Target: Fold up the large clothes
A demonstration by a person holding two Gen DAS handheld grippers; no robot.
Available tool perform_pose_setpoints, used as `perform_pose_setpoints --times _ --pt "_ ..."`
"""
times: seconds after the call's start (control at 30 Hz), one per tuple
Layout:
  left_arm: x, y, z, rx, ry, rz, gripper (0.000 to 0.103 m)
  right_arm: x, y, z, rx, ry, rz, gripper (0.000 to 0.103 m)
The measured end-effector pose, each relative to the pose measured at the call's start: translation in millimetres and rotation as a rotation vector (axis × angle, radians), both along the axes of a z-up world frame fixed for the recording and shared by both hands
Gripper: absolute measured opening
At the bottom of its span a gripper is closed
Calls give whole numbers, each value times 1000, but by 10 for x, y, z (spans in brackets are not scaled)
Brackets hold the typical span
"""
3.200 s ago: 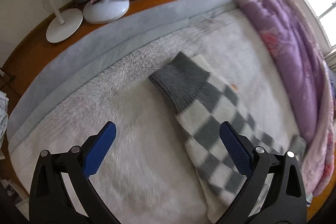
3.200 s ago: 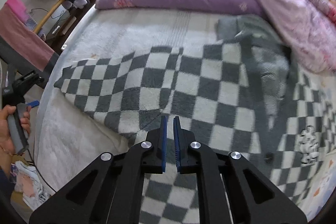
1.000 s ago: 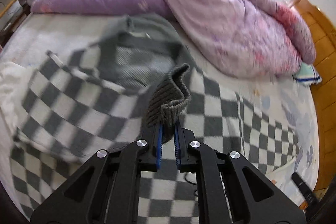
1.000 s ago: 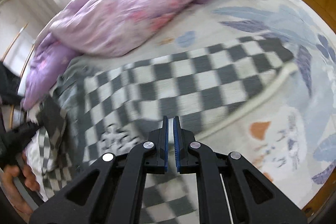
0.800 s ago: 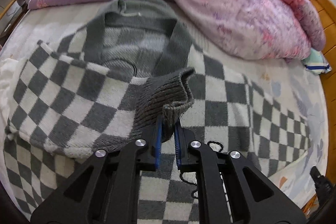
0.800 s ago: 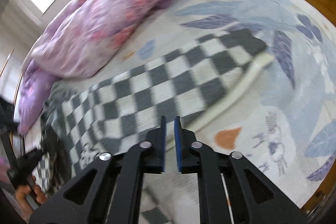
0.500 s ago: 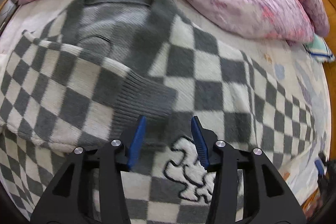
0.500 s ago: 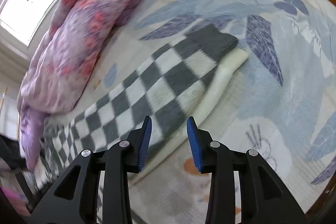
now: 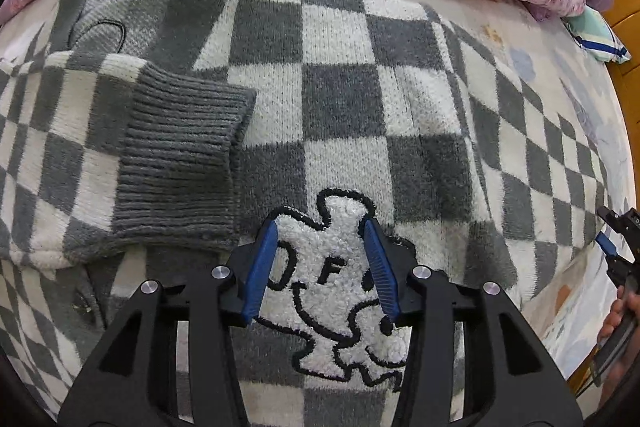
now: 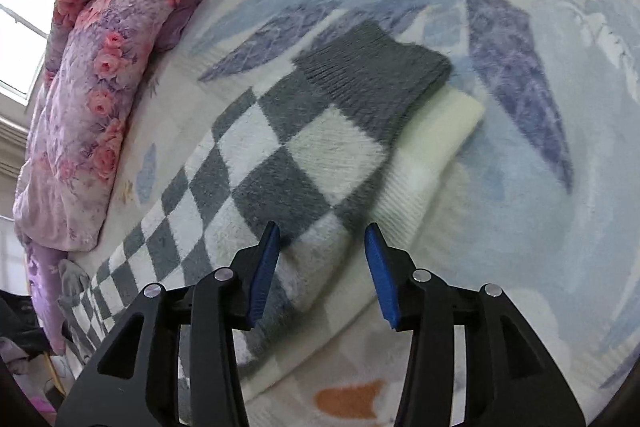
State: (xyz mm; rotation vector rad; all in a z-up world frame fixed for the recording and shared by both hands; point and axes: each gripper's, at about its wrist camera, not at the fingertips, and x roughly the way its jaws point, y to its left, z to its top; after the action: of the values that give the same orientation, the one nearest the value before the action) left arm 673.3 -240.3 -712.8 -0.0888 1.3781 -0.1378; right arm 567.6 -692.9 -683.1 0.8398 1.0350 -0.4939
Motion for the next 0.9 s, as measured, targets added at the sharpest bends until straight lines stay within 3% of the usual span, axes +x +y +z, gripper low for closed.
perform_pose_setpoints --times 0.07,0.2,0.23,0.43,0.67,0.9 --pt "10 21 -2 -17 4 3 46 41 17 -29 -12 -1 18 42" --pt "-9 103 78 -53 1 4 49 47 77 86 -95 -24 38 17" --pt "-23 145 121 -66 -6 10 49 29 83 128 -105 -43 39 15" --pt "-109 462 480 -135 -71 64 49 27 396 697 -242 -178 115 12" --pt "-201 1239 934 -136 -153 175 51 145 1267 1516 -336 -349 294 12" --pt "-335 2427 1198 -90 -197 303 51 299 2696 1996 -237 -506 503 11"
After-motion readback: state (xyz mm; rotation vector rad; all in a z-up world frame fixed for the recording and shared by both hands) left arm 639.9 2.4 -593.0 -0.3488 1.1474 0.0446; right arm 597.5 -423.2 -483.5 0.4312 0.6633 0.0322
